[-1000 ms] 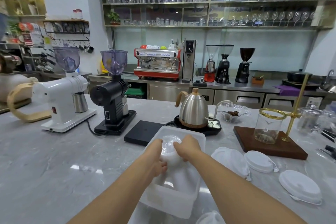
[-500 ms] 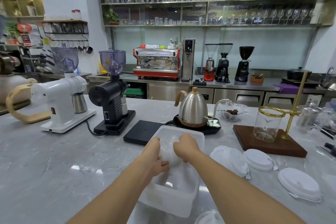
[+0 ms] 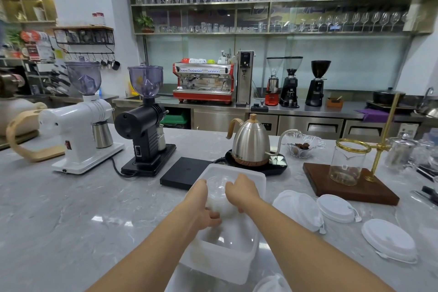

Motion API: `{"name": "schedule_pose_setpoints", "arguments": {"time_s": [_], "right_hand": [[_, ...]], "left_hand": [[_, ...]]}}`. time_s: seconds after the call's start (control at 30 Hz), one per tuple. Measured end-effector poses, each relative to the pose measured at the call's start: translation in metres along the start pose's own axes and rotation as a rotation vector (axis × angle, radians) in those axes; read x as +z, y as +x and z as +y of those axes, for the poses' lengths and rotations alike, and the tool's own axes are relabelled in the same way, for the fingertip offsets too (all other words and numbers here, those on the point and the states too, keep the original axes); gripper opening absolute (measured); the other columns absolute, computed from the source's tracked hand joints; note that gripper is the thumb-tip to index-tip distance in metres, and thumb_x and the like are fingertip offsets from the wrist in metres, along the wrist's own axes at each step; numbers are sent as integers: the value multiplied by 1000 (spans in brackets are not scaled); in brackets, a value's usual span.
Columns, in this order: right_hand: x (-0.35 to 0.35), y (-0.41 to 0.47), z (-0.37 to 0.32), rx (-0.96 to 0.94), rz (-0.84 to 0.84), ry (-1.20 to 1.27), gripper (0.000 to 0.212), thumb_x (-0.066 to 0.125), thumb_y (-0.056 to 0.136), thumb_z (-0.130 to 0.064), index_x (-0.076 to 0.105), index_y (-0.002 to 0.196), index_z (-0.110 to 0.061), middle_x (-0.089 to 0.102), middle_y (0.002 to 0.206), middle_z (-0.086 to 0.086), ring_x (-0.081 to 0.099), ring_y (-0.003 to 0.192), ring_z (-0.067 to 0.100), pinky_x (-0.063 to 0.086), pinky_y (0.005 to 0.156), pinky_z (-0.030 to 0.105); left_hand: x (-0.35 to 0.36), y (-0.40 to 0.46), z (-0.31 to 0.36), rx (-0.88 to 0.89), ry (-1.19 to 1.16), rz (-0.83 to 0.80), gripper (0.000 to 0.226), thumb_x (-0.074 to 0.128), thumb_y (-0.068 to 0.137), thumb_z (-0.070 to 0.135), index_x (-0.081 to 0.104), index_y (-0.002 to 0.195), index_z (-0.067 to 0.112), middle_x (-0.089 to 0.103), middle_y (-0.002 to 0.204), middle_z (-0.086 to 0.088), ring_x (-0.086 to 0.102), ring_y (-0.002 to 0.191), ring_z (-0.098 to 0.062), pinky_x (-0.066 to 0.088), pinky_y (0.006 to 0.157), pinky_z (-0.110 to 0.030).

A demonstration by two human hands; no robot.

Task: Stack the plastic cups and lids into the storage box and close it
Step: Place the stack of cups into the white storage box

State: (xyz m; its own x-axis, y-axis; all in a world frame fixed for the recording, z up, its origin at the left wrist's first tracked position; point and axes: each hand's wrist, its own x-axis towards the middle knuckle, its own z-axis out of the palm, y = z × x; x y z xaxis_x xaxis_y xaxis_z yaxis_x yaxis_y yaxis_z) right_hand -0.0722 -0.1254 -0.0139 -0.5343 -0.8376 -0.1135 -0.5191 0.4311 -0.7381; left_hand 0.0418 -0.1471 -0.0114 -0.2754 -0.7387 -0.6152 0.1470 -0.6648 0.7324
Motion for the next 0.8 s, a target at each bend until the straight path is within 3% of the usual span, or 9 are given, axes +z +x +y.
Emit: {"name": "schedule_pose_setpoints", "arguments": {"time_s": [0.1,0.17,0.27,0.37,0.47,0.53,0.6,0.73,0.8], "right_hand": [[-1,2,0,20,-10,26,30,41,97,-22,51,119,-4,58,119,15,58,97,32,57,88,43],[-2,2,-1,32,-27,51,20,39,98,-19,52,107,-6,54,108,13,58,90,34,58,71,38],[-3,1,-2,48,-45,71,14,39,98,-15,50,100,-6,53,101,13,59,83,34,43,51,25],[-2,0,-1,57,-60,77,14,39,97,-13,50,102,-6,54,100,13,58,83,33,45,54,27],[-2,1,0,57,-67,64,30,40,97,-14,55,121,-4,56,107,13,56,86,31,49,66,33],[-2,0,-1,65,-79,52,33,38,98,-15,53,125,-3,55,106,10,55,83,27,46,65,30],[-2,-1,-2,63,-80,33,25,37,98,-11,55,114,-2,52,90,7,50,68,19,40,57,26],[-11,-8,-10,72,-53,72,25,35,86,7,37,68,-11,38,72,0,37,62,13,33,52,21],[-16,-7,-12,35,-48,108,18,36,89,3,43,76,-9,39,77,1,43,74,17,37,63,24]], "left_hand": [[0,2,0,-1,-14,-13,44,51,96,38,51,115,-1,52,116,-22,60,93,-42,47,100,-52],[0,1,1,14,-14,-5,38,52,95,38,51,97,0,49,95,-16,48,68,-32,46,83,-45],[0,-1,1,31,-11,15,39,52,97,39,49,88,1,50,83,-14,47,62,-28,45,65,-38],[0,-6,2,17,-7,0,39,51,97,38,49,85,2,53,66,-12,48,49,-25,45,63,-35],[-1,-5,2,2,-23,9,37,50,97,40,48,90,3,41,81,-11,37,61,-25,45,79,-42],[-1,-7,2,0,-22,16,38,51,96,40,48,91,3,39,86,-11,37,66,-26,43,73,-44],[0,-9,3,-9,-14,26,38,51,96,40,49,95,2,40,89,-12,40,71,-28,47,73,-47],[-2,-10,5,-25,-15,22,46,50,96,40,48,122,2,45,99,-12,51,76,-29,44,103,-52],[-2,-17,8,-25,4,22,55,50,96,41,45,136,3,51,122,-12,59,112,-29,40,109,-52]]}}
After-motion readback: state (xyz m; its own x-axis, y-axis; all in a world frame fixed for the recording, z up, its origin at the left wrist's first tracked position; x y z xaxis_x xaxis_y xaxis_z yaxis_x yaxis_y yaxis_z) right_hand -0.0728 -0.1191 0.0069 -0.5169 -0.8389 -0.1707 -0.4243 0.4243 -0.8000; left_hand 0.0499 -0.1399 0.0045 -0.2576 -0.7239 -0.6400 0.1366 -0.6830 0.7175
